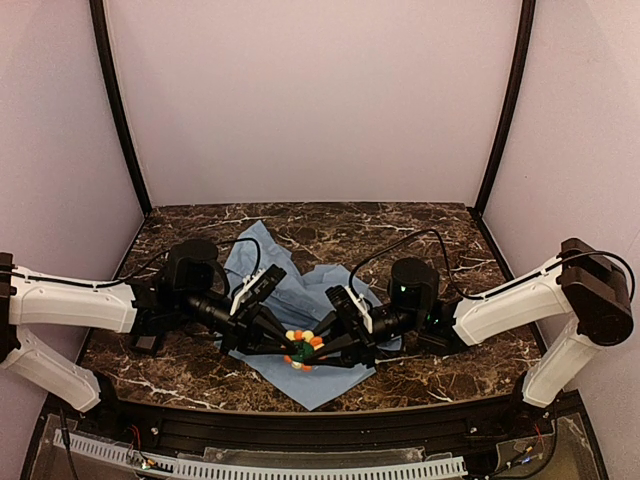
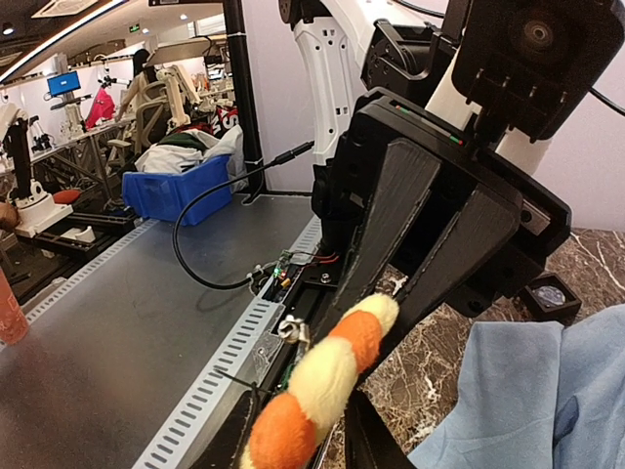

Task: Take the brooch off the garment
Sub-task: Close the brooch.

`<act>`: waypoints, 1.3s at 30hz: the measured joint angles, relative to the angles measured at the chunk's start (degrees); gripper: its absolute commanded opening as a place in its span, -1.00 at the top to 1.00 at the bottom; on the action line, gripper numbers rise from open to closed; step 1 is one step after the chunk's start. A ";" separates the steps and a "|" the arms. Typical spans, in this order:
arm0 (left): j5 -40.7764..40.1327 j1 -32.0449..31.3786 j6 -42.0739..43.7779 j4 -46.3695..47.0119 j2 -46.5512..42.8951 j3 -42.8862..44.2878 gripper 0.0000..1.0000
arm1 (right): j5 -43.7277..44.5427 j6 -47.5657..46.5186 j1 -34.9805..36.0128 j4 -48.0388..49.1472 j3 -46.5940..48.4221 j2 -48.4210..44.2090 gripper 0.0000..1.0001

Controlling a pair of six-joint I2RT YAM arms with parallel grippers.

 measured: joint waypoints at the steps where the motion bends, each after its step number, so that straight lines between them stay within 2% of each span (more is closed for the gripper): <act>1: 0.00 -0.02 0.00 0.00 0.00 0.02 0.98 | -0.07 0.15 0.00 0.00 0.00 0.00 0.47; 6: 0.22 -0.02 0.07 -0.04 0.00 0.04 0.98 | -0.39 0.79 0.00 -0.20 0.04 0.02 0.50; 23: 0.26 -0.37 1.05 -0.96 0.00 0.79 0.98 | -1.79 1.33 0.07 -0.85 1.70 0.59 0.27; 28: 0.28 -0.37 1.11 -0.98 0.00 0.81 0.98 | -1.77 1.53 0.09 -0.85 1.90 0.61 0.31; 39: 0.35 -0.33 1.29 -1.49 0.00 0.81 0.98 | -1.64 3.80 0.09 -1.55 1.90 0.74 0.54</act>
